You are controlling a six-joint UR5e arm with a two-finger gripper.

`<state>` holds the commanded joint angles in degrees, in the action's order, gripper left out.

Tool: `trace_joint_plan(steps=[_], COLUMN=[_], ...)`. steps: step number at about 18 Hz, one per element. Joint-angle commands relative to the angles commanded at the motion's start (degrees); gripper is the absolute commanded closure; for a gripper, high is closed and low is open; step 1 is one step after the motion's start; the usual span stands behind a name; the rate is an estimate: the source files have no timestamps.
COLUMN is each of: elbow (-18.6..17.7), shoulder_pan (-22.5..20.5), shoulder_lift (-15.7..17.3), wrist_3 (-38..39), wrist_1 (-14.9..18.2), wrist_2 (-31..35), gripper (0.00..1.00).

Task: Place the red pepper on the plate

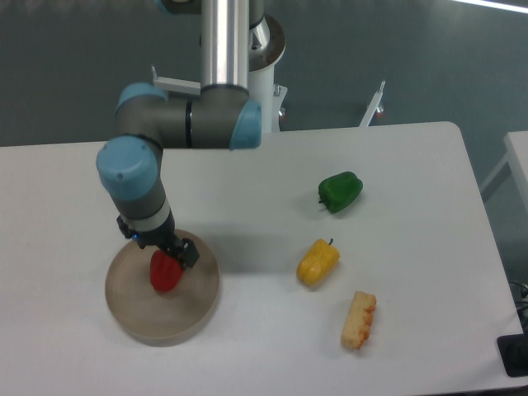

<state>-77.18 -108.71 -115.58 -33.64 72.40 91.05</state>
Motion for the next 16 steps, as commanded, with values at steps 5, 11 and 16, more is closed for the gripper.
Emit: trace_joint_plan(steps=[5,11,16], elbow=[2.55,3.26,3.52], shoulder_pan=[-8.79,-18.63,-21.81], shoulder_lift=[1.85,1.33,0.45], wrist_3=[-15.65,-33.67,-39.92], wrist_1=[3.71,3.36,1.78], wrist_2=[0.18,2.55,2.55], gripper=[0.00,0.00,0.00])
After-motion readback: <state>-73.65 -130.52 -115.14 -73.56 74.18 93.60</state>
